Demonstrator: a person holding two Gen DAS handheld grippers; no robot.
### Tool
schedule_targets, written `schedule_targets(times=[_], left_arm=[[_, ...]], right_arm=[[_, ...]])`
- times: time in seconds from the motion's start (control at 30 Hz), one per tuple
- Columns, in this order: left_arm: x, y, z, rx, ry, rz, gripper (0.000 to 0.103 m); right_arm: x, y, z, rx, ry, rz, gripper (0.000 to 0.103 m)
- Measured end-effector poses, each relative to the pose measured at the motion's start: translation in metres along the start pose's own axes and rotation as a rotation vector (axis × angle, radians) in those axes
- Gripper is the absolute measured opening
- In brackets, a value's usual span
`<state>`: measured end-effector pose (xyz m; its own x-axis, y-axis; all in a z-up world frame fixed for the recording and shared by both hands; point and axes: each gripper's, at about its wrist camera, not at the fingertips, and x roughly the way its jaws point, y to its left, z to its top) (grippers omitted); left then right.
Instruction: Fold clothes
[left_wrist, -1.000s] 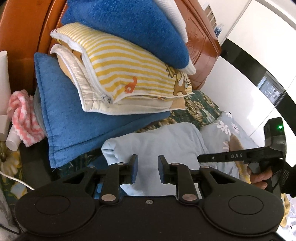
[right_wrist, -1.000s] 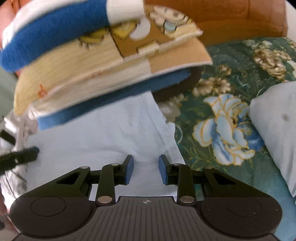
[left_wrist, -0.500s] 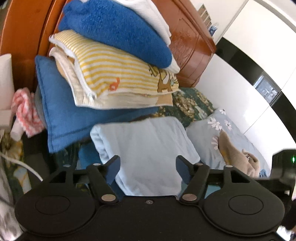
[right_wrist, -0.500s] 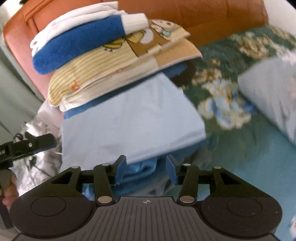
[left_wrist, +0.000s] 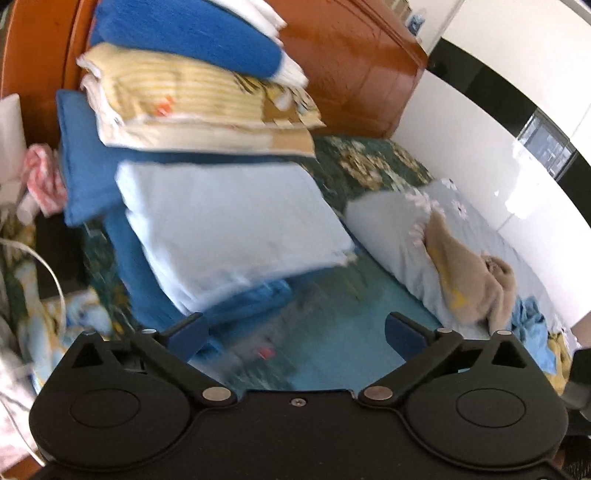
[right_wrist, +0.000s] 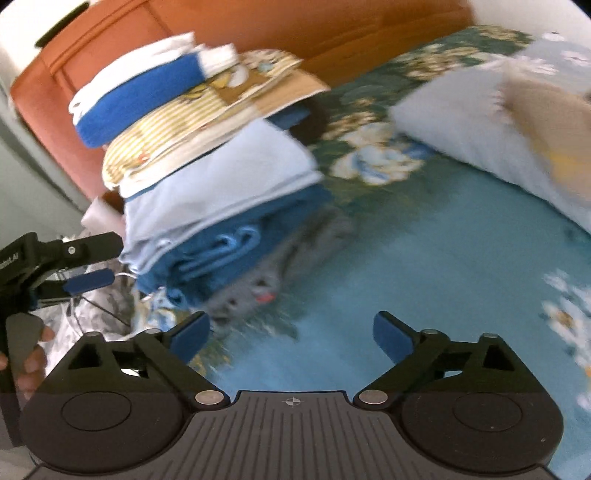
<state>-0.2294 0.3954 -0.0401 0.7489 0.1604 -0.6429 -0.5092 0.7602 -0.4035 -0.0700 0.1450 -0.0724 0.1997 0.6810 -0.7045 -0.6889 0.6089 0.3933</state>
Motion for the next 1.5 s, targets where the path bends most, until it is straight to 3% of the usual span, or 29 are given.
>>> schedule_targets(times=[0.27,0.6,0.8,0.97,1.13,1.5], left_arm=[[0.019,-0.090,-0.073,0.160,0.116,0.017,0.101],[0.026,-0.198,-0.165,0.322,0.314,-0.030,0.101],[0.012,-0.251,-0.214,0.416,0.342,-0.068,0.101],[-0.005,-0.293,-0.246,0.475,0.378,-0.035,0.101],[-0.024,-0.329,-0.278,0.543,0.395,-0.010,0.101],[-0.059,-0.367,-0.327,0.578,0.388,-0.023,0.101]], right_arm=[[-0.084,-0.076,-0.083,0.148,-0.030,-0.109,0.099],[-0.180,-0.128,-0.185,0.354,-0.093,-0.199,0.100],[-0.226,-0.147,-0.234,0.428,-0.136,-0.243,0.100],[-0.259,-0.157,-0.269,0.470,-0.172,-0.251,0.100],[-0.284,-0.167,-0.303,0.590,-0.210,-0.226,0.100],[-0.320,-0.163,-0.344,0.602,-0.185,-0.288,0.100]])
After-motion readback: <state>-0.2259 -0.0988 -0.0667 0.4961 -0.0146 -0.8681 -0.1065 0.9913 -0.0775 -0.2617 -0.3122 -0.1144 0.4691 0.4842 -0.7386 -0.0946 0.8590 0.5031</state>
